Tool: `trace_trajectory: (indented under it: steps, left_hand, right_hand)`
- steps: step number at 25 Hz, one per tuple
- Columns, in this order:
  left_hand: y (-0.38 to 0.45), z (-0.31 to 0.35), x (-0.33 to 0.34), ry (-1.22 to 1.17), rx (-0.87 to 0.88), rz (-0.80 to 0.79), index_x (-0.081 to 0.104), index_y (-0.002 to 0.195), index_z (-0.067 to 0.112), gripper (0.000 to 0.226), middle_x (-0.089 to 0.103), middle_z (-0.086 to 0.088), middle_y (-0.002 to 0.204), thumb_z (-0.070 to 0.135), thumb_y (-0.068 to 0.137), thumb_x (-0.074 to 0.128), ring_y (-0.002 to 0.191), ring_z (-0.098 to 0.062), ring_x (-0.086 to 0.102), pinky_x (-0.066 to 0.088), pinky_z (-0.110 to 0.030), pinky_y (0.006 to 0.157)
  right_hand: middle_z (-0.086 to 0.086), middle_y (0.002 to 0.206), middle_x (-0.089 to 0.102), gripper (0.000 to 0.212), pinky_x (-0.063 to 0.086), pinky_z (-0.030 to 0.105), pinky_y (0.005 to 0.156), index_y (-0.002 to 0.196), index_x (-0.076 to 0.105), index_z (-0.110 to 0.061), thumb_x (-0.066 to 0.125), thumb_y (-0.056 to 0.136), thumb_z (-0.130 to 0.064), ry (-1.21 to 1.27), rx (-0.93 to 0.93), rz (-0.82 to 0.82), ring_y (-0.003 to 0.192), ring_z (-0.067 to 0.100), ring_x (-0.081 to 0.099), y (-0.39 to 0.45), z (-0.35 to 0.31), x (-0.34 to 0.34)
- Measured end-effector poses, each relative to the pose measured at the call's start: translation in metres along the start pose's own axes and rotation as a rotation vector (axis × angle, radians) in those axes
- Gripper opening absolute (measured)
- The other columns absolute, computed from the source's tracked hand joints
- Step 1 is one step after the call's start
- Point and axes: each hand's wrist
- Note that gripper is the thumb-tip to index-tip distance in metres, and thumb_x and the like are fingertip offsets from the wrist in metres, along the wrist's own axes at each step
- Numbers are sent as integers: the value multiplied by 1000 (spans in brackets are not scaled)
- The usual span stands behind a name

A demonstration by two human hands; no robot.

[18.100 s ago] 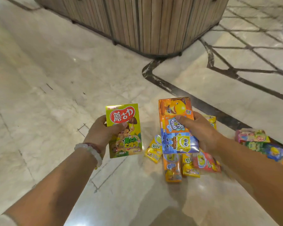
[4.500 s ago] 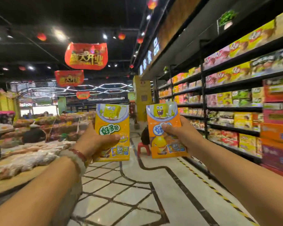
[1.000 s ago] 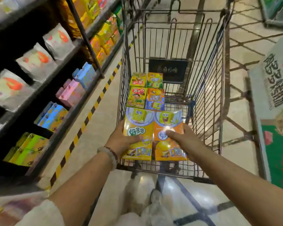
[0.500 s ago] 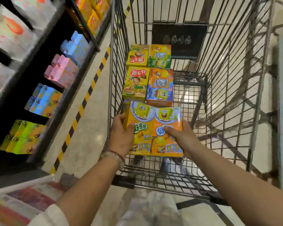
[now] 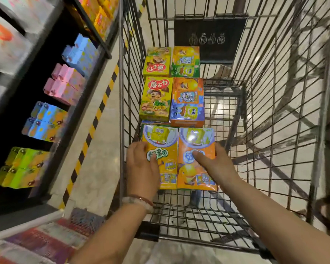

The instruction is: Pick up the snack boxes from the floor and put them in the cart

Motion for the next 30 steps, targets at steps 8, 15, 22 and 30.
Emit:
trace_trajectory:
  steps: [8, 15, 22, 30]
  left_hand:
    - [-7, 6, 6, 438, 188, -378, 58, 123, 5, 63, 55, -15, 132, 41, 80, 31, 123, -36, 50, 37, -50, 102]
    - [-5, 2, 8, 346, 91, -432, 29, 146, 16, 87, 21, -2, 156, 56, 72, 6, 145, -22, 10, 4, -39, 116]
    - [6, 21, -12, 177, 83, -408, 52, 128, 7, 44, 33, -11, 148, 24, 87, 50, 138, -28, 26, 21, -35, 112]
    - [53, 71, -105, 32, 271, -462, 42, 136, 11, 54, 31, -5, 148, 31, 87, 47, 138, -16, 27, 11, -8, 103]
  right_hand:
    - [4, 115, 51, 63, 37, 21, 82, 126, 53, -19, 78, 72, -40, -296, -184, 201, 96, 9, 48, 6, -6, 15]
    - [1, 112, 58, 54, 38, 26, 85, 125, 54, -25, 74, 77, -37, -287, -257, 199, 116, 13, 44, 8, -1, 21]
    - [8, 117, 57, 61, 46, 30, 80, 126, 52, -19, 73, 76, -47, -324, -161, 148, 101, 19, 56, 2, -19, 7]
    - [9, 118, 53, 51, 37, 25, 76, 127, 52, -10, 66, 86, -36, -634, -359, 142, 101, 20, 54, -42, -116, -8]
Point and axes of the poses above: each hand's wrist, its own y-axis towards the middle knuckle, its own x-axis out of the palm, z = x × y
